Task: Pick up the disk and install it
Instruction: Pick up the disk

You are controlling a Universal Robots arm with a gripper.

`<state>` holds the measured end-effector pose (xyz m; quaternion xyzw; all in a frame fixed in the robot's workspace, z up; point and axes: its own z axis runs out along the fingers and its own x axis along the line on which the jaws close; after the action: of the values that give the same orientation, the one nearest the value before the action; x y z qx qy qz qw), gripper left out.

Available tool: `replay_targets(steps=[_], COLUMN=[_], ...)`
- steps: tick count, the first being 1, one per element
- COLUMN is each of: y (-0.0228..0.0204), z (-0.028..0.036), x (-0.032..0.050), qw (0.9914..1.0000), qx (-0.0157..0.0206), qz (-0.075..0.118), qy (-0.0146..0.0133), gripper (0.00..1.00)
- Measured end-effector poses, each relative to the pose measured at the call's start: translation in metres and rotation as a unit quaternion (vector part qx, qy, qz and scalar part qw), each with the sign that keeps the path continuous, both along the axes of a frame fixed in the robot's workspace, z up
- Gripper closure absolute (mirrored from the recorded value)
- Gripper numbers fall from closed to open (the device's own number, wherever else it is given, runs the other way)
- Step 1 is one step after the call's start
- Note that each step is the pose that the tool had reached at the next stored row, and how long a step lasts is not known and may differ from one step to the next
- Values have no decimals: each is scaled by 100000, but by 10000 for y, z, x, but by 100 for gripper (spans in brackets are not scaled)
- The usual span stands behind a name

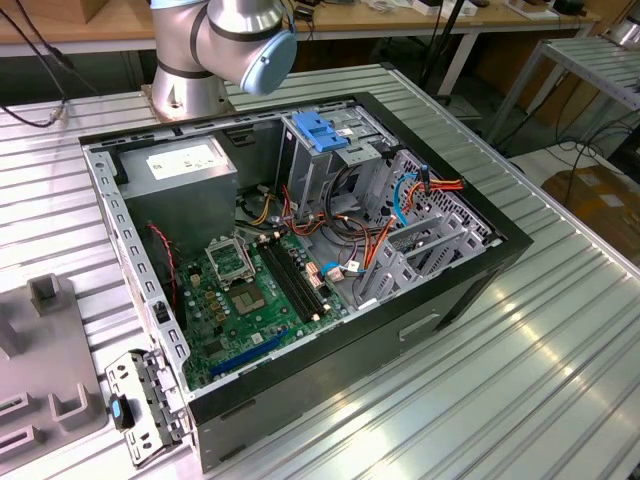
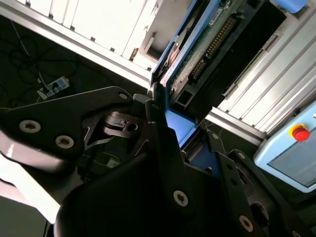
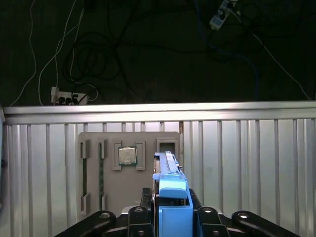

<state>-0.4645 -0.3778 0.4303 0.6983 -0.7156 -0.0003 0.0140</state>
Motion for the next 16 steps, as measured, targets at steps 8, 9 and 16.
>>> replay_targets(steps=[8, 9, 16], y=[0, 0, 0], z=[164, 186, 405], x=[0, 0, 0], qw=[100000, 100000, 100000], qx=[0, -2, 2], qz=[-1, 1, 0], qy=[2, 5, -2], gripper=[63, 63, 63])
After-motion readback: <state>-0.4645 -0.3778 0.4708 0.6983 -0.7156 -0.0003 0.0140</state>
